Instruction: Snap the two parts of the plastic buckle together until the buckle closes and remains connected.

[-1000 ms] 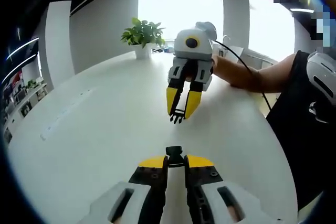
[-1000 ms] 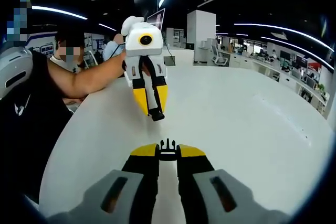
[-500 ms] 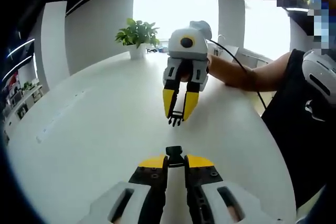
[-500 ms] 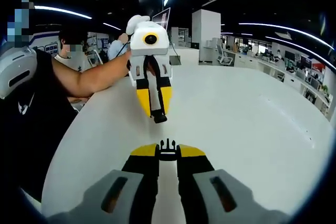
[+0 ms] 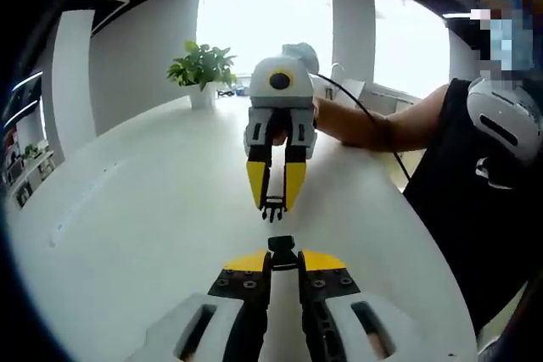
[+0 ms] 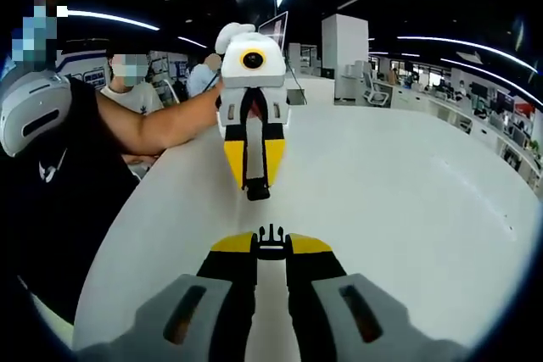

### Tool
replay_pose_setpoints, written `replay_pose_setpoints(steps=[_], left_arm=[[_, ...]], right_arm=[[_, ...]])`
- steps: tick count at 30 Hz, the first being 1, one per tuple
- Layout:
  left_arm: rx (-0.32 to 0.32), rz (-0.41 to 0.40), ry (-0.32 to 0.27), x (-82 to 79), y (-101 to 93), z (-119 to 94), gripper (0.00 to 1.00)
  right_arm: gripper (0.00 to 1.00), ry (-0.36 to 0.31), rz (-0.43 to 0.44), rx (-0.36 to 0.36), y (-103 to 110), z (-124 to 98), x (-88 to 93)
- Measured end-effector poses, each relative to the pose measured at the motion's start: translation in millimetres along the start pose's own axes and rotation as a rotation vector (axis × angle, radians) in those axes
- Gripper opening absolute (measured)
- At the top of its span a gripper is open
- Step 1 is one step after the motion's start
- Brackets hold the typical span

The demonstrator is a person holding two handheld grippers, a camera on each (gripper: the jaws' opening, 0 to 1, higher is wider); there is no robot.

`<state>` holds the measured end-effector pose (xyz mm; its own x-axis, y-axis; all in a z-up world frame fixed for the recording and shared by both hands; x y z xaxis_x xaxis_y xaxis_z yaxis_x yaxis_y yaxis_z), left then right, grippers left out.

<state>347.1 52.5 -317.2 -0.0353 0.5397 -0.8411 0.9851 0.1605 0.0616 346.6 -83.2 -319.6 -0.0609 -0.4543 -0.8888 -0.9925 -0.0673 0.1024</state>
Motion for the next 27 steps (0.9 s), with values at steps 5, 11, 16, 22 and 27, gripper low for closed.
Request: replay_pose_setpoints(steps=[5, 11, 16, 22, 27], left_arm=[[-0.001, -0.004, 0.014, 2.9, 1.4, 1.1, 0.11], [0.004, -0.005, 0.027, 4.3, -0.1, 1.0, 0.11], [0.006, -0.008, 0.026, 4.1, 0.1, -0.4, 0.11], [0.016, -0.009, 0.036, 5.8, -2.4, -0.4, 0.11], [0.023, -0.011, 0.042, 7.0, -3.4, -0.1, 0.11]], right_arm=[[0.12, 0.0, 0.003, -0.004, 1.0, 0.0, 0.5], [0.12, 0.0, 0.003, -0.01, -0.1, -0.8, 0.1], [0.12, -0.001, 0.001, -0.014, 0.3, -1.1, -0.5], [0.12, 0.001, 0.002, -0.022, 0.7, -1.0, -0.7], [0.12, 0.005, 0.009, -0.04, 4.0, 0.3, 0.0]])
Point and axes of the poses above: the point that each gripper's makers call its tool centre point, and the gripper's own axes: z roughly forward along the fingers, y roughly to its left, x roughly out of its underside, the point moved 5 cm from there along -z, roughly backward along the fingers, and after that the axes turned 14 degrees about -x, right-handed, at the moved point
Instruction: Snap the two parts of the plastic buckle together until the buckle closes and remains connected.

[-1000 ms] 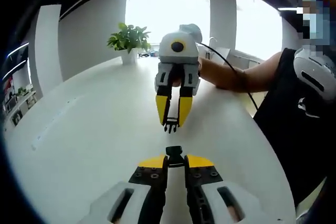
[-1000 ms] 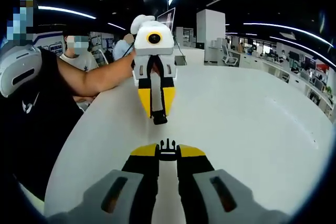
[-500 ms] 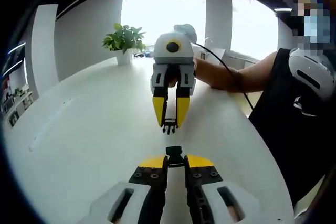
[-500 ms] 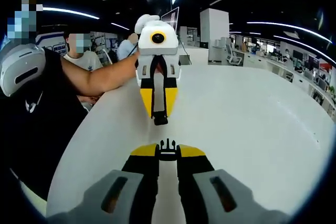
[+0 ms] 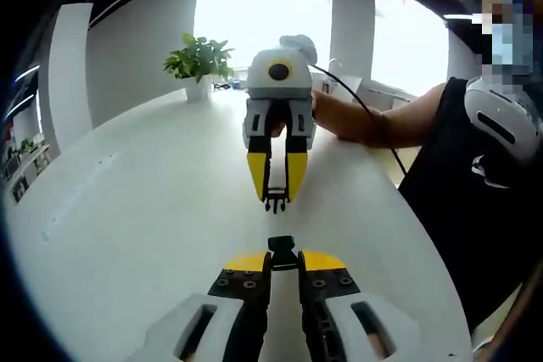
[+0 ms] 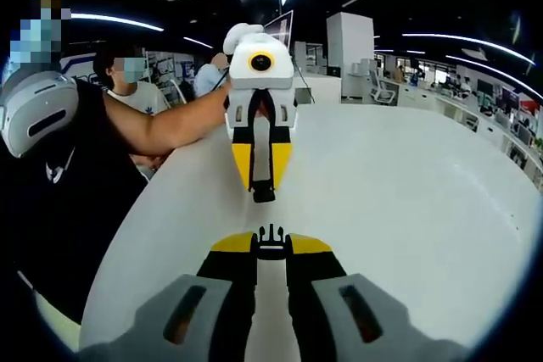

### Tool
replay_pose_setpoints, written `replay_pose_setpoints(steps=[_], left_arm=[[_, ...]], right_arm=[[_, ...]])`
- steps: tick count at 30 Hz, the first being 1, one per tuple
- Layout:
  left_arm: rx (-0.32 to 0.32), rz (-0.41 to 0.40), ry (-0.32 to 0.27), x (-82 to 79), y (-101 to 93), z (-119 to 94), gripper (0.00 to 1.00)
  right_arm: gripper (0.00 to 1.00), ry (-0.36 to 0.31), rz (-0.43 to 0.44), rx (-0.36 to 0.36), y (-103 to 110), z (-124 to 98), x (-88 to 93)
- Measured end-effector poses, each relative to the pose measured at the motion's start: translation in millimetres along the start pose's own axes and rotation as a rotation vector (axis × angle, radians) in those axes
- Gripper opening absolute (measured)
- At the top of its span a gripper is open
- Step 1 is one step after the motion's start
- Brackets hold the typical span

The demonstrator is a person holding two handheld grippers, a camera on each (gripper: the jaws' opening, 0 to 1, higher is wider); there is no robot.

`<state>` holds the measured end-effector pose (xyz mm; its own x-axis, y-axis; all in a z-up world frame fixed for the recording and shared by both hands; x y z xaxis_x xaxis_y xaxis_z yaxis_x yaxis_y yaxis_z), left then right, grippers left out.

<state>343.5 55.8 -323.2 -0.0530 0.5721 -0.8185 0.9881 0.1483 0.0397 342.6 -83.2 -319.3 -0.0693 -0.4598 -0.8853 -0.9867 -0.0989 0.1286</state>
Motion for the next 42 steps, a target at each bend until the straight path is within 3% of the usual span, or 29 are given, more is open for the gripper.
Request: replay_pose_setpoints(steps=[29, 42], left_arm=[[0.048, 0.0, -0.009, 1.4, -7.9, -1.4, 0.11], [0.054, 0.022, -0.049, -2.2, -8.4, -3.3, 0.11]], right_arm=[[0.12, -0.026, -0.073, -0.06, 14.7, 6.0, -4.9], [0.12, -0.037, -0.106, -0.06, 19.2, 9.0, -7.9]])
Point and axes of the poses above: the point that each gripper's makers call its tool centre point, and the gripper's own axes: z roughly forward along the fingers, y roughly to its left, x roughly out of its underside, the point moved 5 cm from there along -z, roughly backward along the fingers, and after that the axes turned 14 degrees about -x, right-handed, at the moved point
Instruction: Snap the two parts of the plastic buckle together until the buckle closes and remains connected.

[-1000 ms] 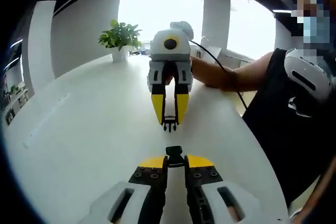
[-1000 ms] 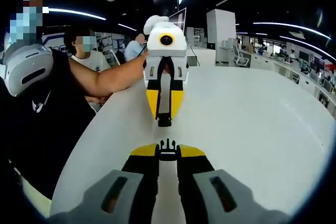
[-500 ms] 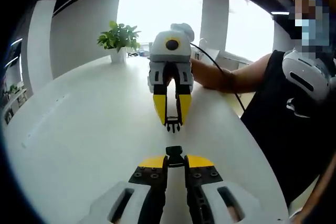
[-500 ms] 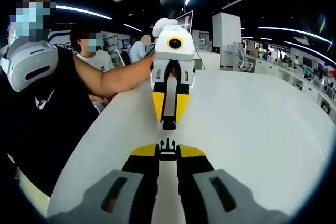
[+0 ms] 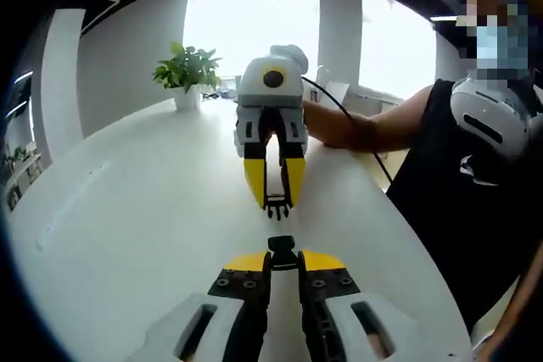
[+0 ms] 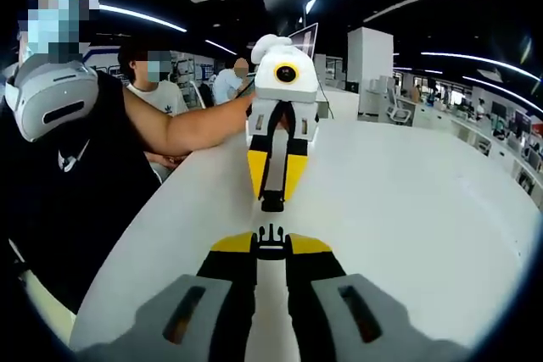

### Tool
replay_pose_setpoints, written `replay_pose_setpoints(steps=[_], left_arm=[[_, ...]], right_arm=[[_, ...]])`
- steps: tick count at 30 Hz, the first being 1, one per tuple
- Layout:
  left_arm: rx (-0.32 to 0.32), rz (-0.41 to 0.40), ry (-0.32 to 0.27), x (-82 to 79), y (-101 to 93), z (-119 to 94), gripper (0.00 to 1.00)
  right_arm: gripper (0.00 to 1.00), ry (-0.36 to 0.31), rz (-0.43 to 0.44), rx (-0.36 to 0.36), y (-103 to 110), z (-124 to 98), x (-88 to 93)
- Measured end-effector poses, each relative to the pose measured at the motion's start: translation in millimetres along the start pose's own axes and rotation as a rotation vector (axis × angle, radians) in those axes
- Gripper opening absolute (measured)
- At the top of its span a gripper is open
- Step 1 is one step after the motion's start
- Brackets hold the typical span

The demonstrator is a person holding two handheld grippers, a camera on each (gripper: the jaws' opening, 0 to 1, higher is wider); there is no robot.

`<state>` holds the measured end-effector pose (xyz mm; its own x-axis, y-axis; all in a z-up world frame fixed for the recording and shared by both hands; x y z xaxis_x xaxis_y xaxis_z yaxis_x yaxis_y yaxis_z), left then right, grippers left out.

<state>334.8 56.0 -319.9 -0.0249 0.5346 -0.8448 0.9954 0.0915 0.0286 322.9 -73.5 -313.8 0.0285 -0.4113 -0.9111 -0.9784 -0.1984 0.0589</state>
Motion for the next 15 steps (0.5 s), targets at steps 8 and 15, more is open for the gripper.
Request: replay_pose_setpoints(steps=[8, 15], left_arm=[[-0.01, 0.015, -0.018, -1.9, -1.0, 2.0, 0.11], [-0.011, 0.017, -0.018, -2.1, -1.0, 3.7, 0.11]], right_arm=[[0.11, -0.003, -0.017, -0.002, 1.7, 0.4, -2.3], [0.11, -0.011, -0.007, -0.004, 3.0, 1.3, -2.4]])
Point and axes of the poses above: the point that each gripper's makers call its tool centre point, and the gripper's own axes: z roughly forward along the fingers, y roughly to its left, x roughly out of its underside, the point moved 5 cm from there along -z, roughly backward along the fingers, and after that the axes turned 14 degrees about -x, right-handed, at the moved point
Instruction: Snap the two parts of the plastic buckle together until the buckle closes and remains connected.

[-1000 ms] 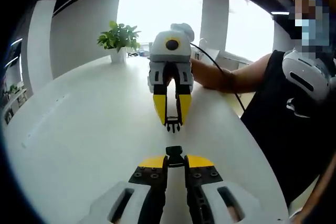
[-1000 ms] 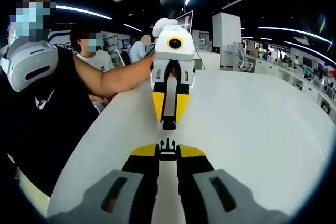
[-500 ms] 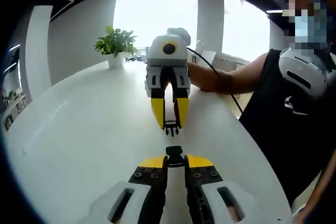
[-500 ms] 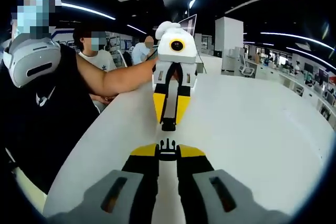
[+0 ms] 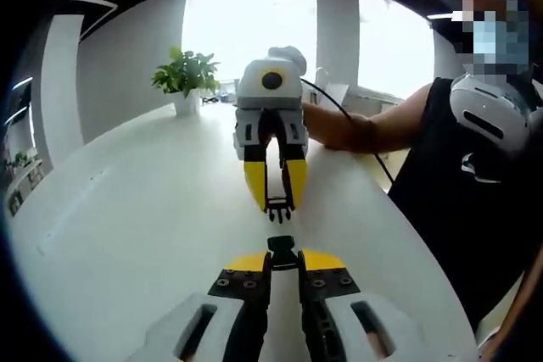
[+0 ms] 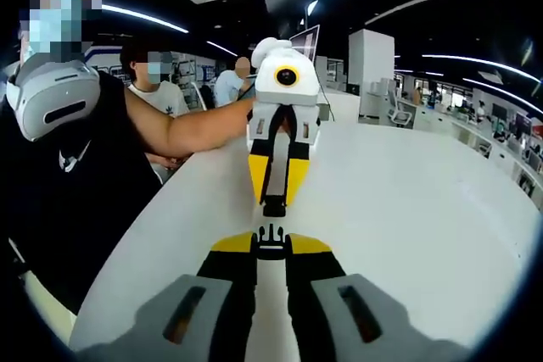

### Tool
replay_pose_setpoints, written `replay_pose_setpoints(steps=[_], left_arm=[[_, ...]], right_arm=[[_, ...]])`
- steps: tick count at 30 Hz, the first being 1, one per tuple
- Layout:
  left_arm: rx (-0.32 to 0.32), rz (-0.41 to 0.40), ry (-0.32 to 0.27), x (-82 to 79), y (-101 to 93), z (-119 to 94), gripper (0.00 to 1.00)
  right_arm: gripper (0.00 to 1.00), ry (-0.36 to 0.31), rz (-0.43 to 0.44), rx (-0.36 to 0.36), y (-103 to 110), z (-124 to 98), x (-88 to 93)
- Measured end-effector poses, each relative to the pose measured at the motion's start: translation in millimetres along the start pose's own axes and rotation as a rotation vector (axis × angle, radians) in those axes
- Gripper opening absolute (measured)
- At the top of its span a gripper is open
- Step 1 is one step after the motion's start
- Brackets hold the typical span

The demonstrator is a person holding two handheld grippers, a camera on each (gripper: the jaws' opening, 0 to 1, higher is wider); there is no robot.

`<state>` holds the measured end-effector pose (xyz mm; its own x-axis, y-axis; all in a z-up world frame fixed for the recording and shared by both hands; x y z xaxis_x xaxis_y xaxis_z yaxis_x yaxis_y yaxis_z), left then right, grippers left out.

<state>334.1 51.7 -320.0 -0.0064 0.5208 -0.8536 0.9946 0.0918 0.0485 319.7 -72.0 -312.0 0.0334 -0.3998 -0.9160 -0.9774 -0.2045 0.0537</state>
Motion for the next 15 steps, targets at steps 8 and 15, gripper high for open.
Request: replay_pose_setpoints(steps=[8, 15], left_arm=[[0.016, -0.032, -0.019, -2.4, 0.1, 0.2, 0.11], [0.013, -0.018, -0.043, -5.2, 0.5, -2.5, 0.11]], right_arm=[[0.11, -0.005, 0.008, -0.002, -2.3, -1.9, 1.2], [0.11, -0.03, -0.013, 0.003, -4.5, -5.3, -4.5]])
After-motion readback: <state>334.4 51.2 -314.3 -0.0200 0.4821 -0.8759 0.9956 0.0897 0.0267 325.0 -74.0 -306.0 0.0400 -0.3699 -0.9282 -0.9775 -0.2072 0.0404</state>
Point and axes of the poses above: the point that each gripper's makers call its tool centre point, and the gripper's own axes: z roughly forward along the fingers, y roughly to its left, x roughly out of its underside, the point moved 5 cm from there along -z, roughly backward along the fingers, and after that the axes turned 14 degrees about -x, right-handed, at the moved point
